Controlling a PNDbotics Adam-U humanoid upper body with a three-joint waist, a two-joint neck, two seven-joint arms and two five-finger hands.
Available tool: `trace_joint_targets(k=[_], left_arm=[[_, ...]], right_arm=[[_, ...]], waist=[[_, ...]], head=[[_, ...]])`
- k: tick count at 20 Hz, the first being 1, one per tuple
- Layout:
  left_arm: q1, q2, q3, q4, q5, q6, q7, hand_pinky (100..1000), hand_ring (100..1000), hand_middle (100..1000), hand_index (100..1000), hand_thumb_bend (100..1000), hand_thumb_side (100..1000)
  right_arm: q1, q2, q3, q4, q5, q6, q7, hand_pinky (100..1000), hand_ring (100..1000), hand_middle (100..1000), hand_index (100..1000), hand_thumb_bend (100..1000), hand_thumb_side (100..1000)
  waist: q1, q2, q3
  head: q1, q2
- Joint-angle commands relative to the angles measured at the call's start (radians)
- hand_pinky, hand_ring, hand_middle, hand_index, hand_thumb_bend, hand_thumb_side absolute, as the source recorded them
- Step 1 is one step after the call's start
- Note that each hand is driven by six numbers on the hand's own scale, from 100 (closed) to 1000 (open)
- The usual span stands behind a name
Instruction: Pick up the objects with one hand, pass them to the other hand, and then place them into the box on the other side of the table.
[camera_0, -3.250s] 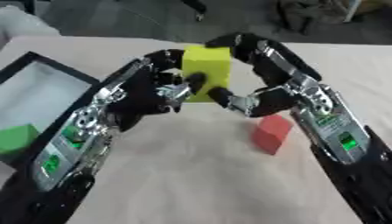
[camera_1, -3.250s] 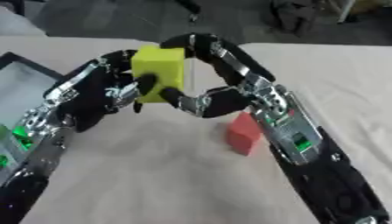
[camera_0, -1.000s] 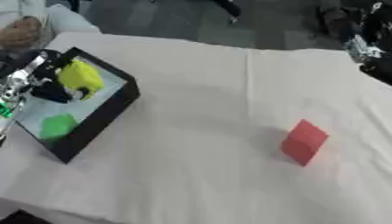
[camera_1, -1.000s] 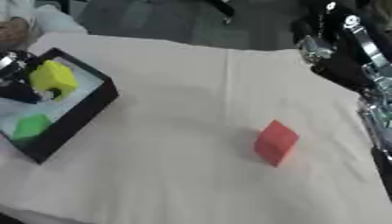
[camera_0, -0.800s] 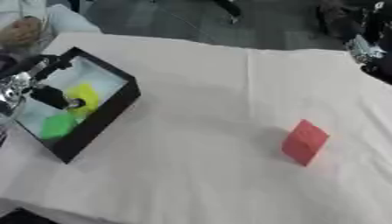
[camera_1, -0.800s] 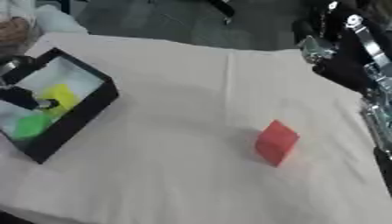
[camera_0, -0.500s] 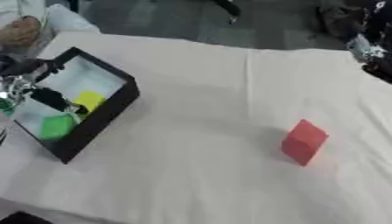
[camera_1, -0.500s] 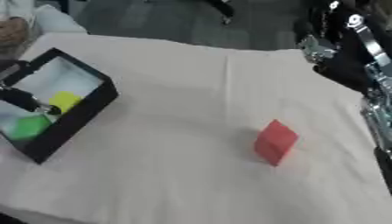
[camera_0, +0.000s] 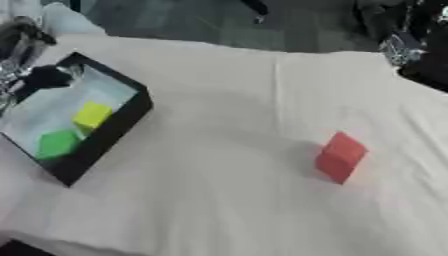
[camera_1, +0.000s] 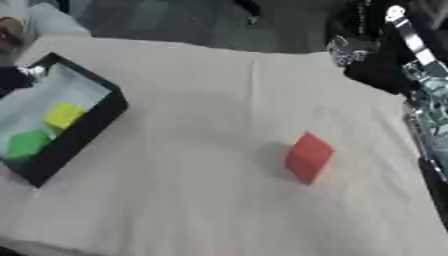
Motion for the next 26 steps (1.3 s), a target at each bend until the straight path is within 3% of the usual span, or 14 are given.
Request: trace_joint_targets(k=[1,4,8,13,18,22,26], left_arm=[[0.006,-0.022,-0.002,-0.086,0.228,-0.123,0.133,757,928,885,824,100,697],[0.03,-0.067,-0.017,-0.13,0.4,-0.22,0.147,769,965,934,871,100,770],[0.054,-0.116,-0.032,-0.175,0.556,-0.286,0.108,769,963,927,859,100,763],[0.071,-0.143,-0.048,-0.202,0.626,-0.299,0.058,759,950,907,837,107,753],[0.08,-0.15,-0.059,-0.215,0.637,-0.293,0.025,760,948,892,825,113,744],[0.084,-0.149,-0.061,-0.216,0.639,-0.29,0.019,759,948,890,822,112,745],[0.088,-0.146,-0.061,-0.213,0.647,-0.287,0.02,759,947,884,819,113,749]], right_arm=[[-0.044,-0.048,0.014,0.002,0.084,0.06,0.027,833,794,620,854,100,359],[-0.084,-0.075,0.031,0.017,0.17,0.104,0.106,842,813,659,857,100,361],[-0.127,-0.104,0.051,0.035,0.26,0.123,0.262,864,853,735,874,100,395],[-0.185,-0.128,0.072,0.089,0.346,0.05,0.559,882,882,799,886,100,433],[-0.23,-0.134,0.093,0.17,0.368,-0.011,0.756,891,898,828,888,100,456],[-0.249,-0.154,0.138,0.266,0.38,-0.053,0.798,898,910,846,890,133,412],[-0.266,-0.187,0.174,0.352,0.377,-0.105,0.8,907,917,866,912,226,291]], waist=[[-0.013,-0.02,0.001],[-0.018,-0.022,-0.002],[-0.021,-0.023,-0.004],[-0.021,-0.025,-0.005],[-0.02,-0.026,-0.005],[-0.022,-0.027,-0.003],[-0.025,-0.029,-0.005]], head=[[-0.028,0.002],[-0.042,0.0],[-0.047,-0.001],[-0.049,-0.003],[-0.053,-0.004],[-0.053,0.002],[-0.052,0.006]])
